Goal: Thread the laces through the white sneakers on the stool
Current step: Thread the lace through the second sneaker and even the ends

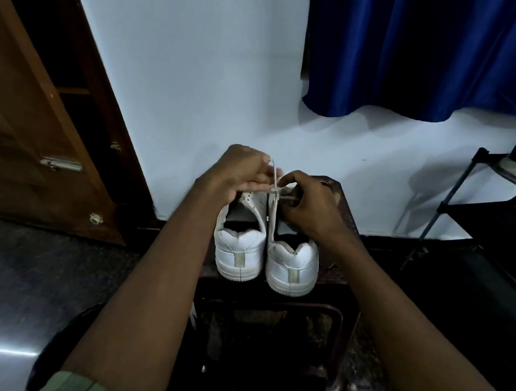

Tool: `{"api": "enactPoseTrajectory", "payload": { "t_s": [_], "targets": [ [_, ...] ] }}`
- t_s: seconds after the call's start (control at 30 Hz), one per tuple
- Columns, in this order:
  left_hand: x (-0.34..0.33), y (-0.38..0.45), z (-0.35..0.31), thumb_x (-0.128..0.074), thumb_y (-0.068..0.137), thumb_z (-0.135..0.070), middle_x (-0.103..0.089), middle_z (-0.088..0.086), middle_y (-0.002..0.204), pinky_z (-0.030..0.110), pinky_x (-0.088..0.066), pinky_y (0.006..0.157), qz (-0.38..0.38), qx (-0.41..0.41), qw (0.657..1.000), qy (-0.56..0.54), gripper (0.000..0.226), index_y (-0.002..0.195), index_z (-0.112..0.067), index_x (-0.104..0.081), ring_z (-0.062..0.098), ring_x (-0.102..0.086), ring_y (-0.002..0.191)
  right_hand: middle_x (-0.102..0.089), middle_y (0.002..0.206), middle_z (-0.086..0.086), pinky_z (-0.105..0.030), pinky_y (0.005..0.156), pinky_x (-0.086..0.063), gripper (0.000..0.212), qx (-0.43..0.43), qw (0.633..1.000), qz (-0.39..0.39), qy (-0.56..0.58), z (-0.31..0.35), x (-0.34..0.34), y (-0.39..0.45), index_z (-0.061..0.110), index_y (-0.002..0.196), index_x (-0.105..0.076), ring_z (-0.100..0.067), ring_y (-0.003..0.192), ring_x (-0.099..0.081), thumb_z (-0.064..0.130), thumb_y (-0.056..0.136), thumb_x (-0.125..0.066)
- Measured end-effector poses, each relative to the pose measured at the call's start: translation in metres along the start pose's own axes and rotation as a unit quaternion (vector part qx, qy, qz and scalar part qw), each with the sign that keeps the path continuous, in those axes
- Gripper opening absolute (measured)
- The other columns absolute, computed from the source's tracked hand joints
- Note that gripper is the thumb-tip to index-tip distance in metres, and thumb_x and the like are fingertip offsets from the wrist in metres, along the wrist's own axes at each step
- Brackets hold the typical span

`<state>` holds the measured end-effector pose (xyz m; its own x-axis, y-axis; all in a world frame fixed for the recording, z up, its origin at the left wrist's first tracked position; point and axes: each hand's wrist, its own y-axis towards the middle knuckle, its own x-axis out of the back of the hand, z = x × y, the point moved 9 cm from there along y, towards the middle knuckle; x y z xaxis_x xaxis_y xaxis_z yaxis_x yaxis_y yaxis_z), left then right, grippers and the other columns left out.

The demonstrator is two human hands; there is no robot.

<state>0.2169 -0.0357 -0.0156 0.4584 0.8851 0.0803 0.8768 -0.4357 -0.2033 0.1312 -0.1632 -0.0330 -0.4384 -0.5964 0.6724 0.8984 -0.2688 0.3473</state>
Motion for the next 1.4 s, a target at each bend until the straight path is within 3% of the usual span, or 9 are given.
{"api": "enactPoseTrajectory", "payload": {
  "t_s": [0.13,0.23,0.4,0.53,0.83,1.0,1.07,1.2,1.4],
  "targets": [
    [0.0,0.004,0.006,-0.033,0.098,0.004,-0.056,0.0,0.068,0.028,-0.058,0.058,0.008,0.025,0.96,-0.277,0.027,0.093,-0.013,-0.054,0.015,-0.056,0.052,-0.059,0.069,0.02,-0.038,0.081,-0.053,0.042,0.008,1.0,-0.009,0.013,-0.001,-0.003,0.003,0.028,0.111,-0.07,-0.01,0.078,-0.065,0.013,0.073,-0.073],
    [0.015,0.008,-0.005,-0.043,0.099,-0.007,-0.046,-0.006,0.061,0.022,-0.039,0.051,-0.081,-0.06,0.994,-0.039,0.022,0.095,-0.016,-0.063,0.012,-0.036,0.05,-0.064,0.072,0.015,-0.046,0.093,-0.048,0.04,-0.002,0.998,-0.067,-0.01,-0.002,0.004,0.005,0.033,0.109,-0.068,-0.016,0.087,-0.066,0.013,0.074,-0.067],
    [-0.023,0.002,-0.019,-0.054,0.098,-0.015,-0.076,-0.007,0.106,0.02,-0.048,0.088,-0.053,-0.192,0.907,0.371,0.025,0.097,-0.022,-0.078,0.011,-0.066,0.098,-0.07,0.089,0.004,-0.041,0.084,-0.045,0.038,0.016,0.984,-0.159,-0.085,-0.005,0.024,0.006,0.024,0.105,-0.072,-0.028,0.099,-0.059,0.003,0.075,-0.063],
    [-0.019,0.003,-0.014,-0.053,0.098,-0.014,-0.077,-0.004,0.112,0.029,-0.05,0.098,-0.067,-0.173,0.909,0.374,0.028,0.1,-0.017,-0.081,0.016,-0.067,0.11,-0.064,0.105,-0.004,-0.035,0.073,-0.048,0.026,-0.058,0.974,-0.214,-0.037,-0.034,0.033,0.007,0.023,0.098,-0.074,-0.027,0.086,-0.064,0.006,0.087,-0.058],
    [-0.023,0.009,-0.004,-0.051,0.098,-0.015,-0.076,-0.001,0.109,0.027,-0.048,0.096,-0.043,-0.145,0.919,0.364,0.029,0.1,-0.016,-0.08,0.016,-0.064,0.108,-0.072,0.084,0.007,-0.027,0.069,-0.048,0.022,-0.122,0.963,-0.159,0.182,-0.068,0.002,0.025,0.02,0.092,-0.068,-0.012,0.071,-0.062,0.008,0.09,-0.049],
    [-0.027,0.004,-0.001,-0.043,0.078,-0.03,-0.069,0.01,0.092,0.044,-0.054,0.097,-0.049,-0.121,0.912,0.389,0.037,0.086,-0.012,-0.074,0.027,-0.062,0.092,-0.076,0.096,-0.002,-0.045,0.08,-0.06,0.023,-0.234,0.912,-0.117,0.316,-0.104,-0.021,0.038,0.029,0.093,-0.072,-0.018,0.081,-0.068,0.016,0.084,-0.056],
    [-0.028,0.006,0.002,-0.037,0.07,-0.032,-0.076,0.016,0.106,0.044,-0.054,0.098,-0.045,-0.112,0.912,0.392,0.057,0.095,-0.001,-0.078,0.032,-0.068,0.106,-0.078,0.098,0.0,-0.043,0.087,-0.062,0.031,-0.261,0.896,-0.103,0.343,-0.111,-0.024,0.04,0.03,0.091,-0.075,-0.021,0.091,-0.073,0.012,0.079,-0.053],
    [-0.027,0.018,0.011,-0.05,0.091,-0.022,-0.077,0.011,0.113,0.042,-0.054,0.099,-0.04,-0.094,0.907,0.408,0.036,0.103,-0.004,-0.078,0.03,-0.068,0.111,-0.076,0.113,-0.008,-0.04,0.096,-0.055,0.043,-0.275,0.822,-0.079,0.492,-0.111,-0.027,0.048,0.012,0.104,-0.072,-0.028,0.098,-0.064,-0.012,0.087,-0.04],
    [-0.026,0.023,0.012,-0.047,0.081,-0.03,-0.078,0.011,0.107,0.041,-0.056,0.095,-0.036,-0.089,0.907,0.41,0.044,0.098,-0.005,-0.079,0.029,-0.07,0.105,-0.075,0.123,-0.012,-0.034,0.095,-0.05,0.026,-0.237,0.768,-0.054,0.593,-0.103,-0.025,0.058,0.01,0.118,-0.061,-0.025,0.097,-0.064,0.006,0.098,-0.044]
  ]
}}
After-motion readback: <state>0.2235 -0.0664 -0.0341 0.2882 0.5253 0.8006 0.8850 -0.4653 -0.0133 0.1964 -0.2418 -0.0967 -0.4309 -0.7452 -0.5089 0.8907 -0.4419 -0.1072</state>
